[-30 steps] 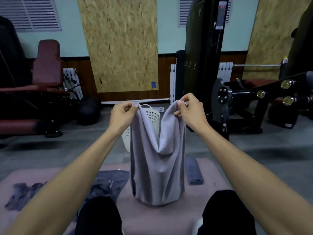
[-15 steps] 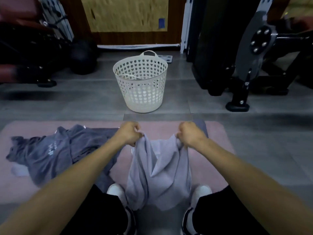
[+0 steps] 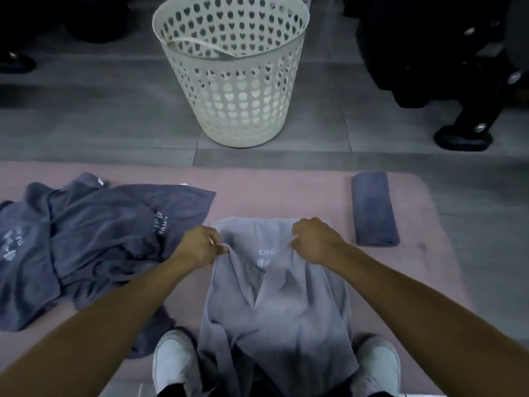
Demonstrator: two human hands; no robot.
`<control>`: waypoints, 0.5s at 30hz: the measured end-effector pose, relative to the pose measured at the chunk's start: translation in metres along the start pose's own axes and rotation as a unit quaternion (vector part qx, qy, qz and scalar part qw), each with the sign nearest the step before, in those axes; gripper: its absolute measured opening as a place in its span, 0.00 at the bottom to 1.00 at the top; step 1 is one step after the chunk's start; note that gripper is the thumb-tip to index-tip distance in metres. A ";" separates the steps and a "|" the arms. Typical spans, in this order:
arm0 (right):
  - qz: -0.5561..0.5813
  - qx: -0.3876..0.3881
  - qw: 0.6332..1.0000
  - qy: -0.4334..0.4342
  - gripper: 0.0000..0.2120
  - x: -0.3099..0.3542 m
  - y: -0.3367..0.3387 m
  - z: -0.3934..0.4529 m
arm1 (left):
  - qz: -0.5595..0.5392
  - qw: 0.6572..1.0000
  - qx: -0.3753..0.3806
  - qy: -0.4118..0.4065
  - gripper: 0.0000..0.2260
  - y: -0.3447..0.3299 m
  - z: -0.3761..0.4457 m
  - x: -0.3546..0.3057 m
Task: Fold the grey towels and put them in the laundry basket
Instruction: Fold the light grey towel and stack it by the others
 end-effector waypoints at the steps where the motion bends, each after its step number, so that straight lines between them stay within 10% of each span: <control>1: 0.013 -0.012 1.000 0.007 0.06 -0.004 -0.009 0.017 | -0.044 0.999 0.011 0.015 0.12 -0.008 0.017 0.010; 9: 0.123 -0.132 0.983 0.028 0.12 -0.035 -0.078 0.109 | -0.047 0.998 0.036 -0.039 0.12 -0.037 0.124 0.055; 15: 0.172 -0.179 0.968 0.035 0.10 -0.039 -0.112 0.130 | 0.269 0.959 -0.017 -0.088 0.03 -0.026 0.128 0.048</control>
Point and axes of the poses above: each hand's wrist, its own z-axis towards the middle knuckle, its own y-axis out of the back of the hand, x = y × z, the point moved 6 cm from there along z, towards the middle knuckle, and after that the axes turned 12 degrees about y, right-handed, at the moved point
